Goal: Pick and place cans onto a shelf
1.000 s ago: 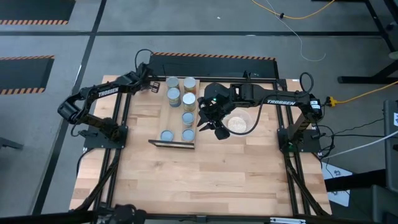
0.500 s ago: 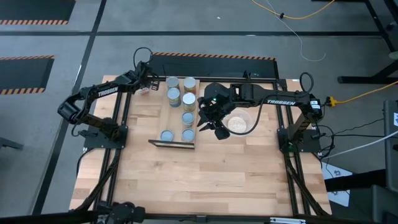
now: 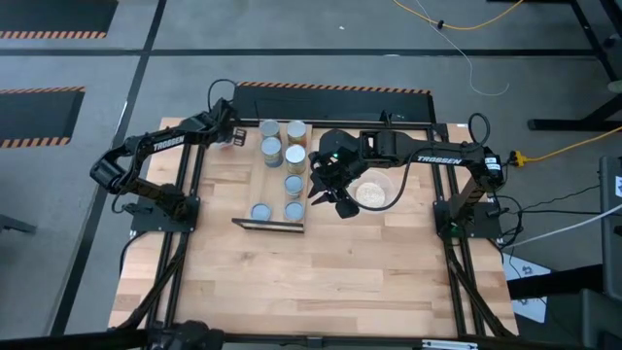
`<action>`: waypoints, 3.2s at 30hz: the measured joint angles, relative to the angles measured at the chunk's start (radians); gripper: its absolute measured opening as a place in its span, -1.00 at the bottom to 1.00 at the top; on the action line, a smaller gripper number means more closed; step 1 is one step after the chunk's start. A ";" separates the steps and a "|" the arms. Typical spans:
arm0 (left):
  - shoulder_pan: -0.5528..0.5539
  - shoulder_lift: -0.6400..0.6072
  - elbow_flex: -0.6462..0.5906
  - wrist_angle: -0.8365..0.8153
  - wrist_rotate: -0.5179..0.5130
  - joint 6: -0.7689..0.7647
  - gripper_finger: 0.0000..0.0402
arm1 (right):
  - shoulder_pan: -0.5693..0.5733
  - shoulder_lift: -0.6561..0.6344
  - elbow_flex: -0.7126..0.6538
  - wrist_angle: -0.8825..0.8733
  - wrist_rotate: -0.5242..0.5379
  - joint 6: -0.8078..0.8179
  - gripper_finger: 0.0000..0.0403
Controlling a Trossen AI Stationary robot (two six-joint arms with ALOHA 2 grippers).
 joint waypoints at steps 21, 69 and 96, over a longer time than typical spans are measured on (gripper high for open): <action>-0.182 -0.032 0.001 -0.448 0.365 -0.047 -0.53 | 0.000 0.000 0.000 0.004 0.000 -0.001 -0.51; -0.820 -0.296 0.079 -0.875 0.235 -0.623 -0.53 | 0.129 0.056 0.000 0.034 -0.104 0.065 -0.51; -1.397 -0.296 0.079 -1.017 0.470 -1.117 -0.53 | 0.332 0.221 0.000 0.278 -0.095 0.122 -0.51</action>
